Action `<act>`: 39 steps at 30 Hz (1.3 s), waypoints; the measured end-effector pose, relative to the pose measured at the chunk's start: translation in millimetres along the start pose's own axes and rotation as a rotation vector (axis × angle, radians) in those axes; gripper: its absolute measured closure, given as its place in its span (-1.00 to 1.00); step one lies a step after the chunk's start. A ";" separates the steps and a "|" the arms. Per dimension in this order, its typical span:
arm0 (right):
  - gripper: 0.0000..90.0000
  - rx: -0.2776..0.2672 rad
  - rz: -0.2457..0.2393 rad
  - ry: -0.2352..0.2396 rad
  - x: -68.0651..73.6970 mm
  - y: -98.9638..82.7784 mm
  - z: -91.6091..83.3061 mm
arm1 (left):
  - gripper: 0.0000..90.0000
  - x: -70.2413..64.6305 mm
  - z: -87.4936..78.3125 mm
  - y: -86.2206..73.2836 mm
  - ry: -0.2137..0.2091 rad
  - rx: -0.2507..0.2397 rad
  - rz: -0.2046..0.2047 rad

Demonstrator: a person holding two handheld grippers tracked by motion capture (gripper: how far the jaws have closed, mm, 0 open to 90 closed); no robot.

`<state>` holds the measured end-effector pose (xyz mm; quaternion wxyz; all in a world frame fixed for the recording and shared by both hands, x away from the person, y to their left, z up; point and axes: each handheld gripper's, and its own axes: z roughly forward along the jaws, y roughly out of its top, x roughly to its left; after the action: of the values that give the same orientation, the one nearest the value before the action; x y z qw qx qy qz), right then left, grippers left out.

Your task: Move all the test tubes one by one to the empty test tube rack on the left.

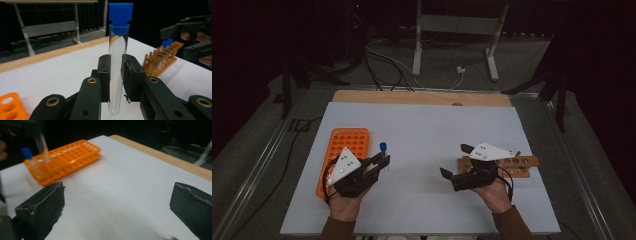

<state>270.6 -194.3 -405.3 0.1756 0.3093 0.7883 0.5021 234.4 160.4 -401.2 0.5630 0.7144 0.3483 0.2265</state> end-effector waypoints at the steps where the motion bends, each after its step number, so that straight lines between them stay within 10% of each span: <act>1: -1.00 -0.002 0.003 -0.005 -2.6 -0.5 -2.5 | 0.74 2.4 -2.9 1.3 0.008 -0.008 -0.004; 39: -1.00 -0.049 0.116 -0.212 -70.1 -36.5 -74.6 | 0.74 67.4 -70.2 -18.5 0.239 -0.055 -0.072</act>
<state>267.7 -302.9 -408.1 0.2364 0.4014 0.7335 0.4949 223.8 258.9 -405.2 0.5447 0.6534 0.4322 0.2992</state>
